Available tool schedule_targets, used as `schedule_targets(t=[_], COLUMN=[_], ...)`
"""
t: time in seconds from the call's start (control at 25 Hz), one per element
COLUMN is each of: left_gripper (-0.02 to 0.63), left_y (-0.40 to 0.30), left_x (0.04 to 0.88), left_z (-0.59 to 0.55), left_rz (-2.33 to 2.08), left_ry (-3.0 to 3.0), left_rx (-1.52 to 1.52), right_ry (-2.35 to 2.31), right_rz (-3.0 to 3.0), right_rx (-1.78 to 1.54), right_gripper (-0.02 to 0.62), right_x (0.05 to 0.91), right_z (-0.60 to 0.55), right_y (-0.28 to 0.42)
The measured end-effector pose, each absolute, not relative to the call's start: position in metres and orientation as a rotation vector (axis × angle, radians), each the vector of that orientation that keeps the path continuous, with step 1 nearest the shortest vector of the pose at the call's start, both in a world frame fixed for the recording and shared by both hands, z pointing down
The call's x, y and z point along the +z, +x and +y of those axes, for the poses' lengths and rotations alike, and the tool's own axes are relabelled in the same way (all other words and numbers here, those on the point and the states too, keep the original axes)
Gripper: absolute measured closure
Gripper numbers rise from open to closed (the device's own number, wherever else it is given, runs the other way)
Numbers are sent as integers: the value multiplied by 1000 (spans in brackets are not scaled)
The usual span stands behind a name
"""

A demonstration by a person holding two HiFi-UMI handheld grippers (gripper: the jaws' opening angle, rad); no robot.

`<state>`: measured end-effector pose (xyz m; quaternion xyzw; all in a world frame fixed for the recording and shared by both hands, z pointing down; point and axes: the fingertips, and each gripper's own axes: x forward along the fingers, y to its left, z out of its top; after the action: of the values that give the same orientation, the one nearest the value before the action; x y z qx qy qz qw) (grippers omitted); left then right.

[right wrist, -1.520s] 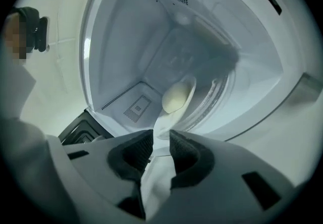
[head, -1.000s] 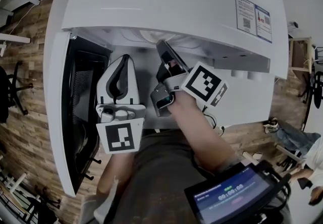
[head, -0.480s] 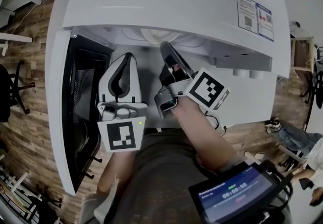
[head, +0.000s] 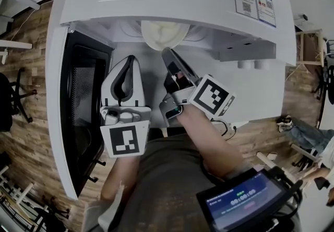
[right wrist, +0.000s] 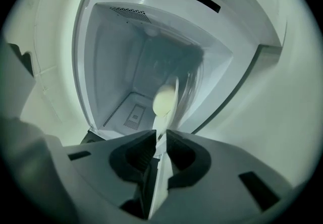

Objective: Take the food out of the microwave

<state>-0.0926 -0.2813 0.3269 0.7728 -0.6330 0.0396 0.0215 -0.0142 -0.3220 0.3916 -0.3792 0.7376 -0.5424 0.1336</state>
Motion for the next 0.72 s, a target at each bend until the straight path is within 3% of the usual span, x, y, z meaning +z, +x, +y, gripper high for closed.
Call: schedule_targets(t=[0.12,0.2,0.36,0.52,0.72], left_gripper=[598,598,598,598,598], left_y=[-91,-91,-92,-92,-87], left_x=[326,324,322,323,325], left_z=[-281,-281,-284,-285,-281], left_rz=[-1953,-1951,-1955,-1953,-1937], left_ry=[2405,2409,2420,2422,2417], left_rx=[123,121,125,139,140], right_ry=[-1057,-1063,-1075,-1058,-1044], right_rz=[2114,2079,2046,2049,2048], right_rx=[-1596,-1621,-1637,-1613,-1602], right_gripper=[408,396,407,503,511], right_x=[391,394,400,400,400], right_z=[-323,-327,-336,-339,-331], right_y=[-16,-17,-17,-15,-9])
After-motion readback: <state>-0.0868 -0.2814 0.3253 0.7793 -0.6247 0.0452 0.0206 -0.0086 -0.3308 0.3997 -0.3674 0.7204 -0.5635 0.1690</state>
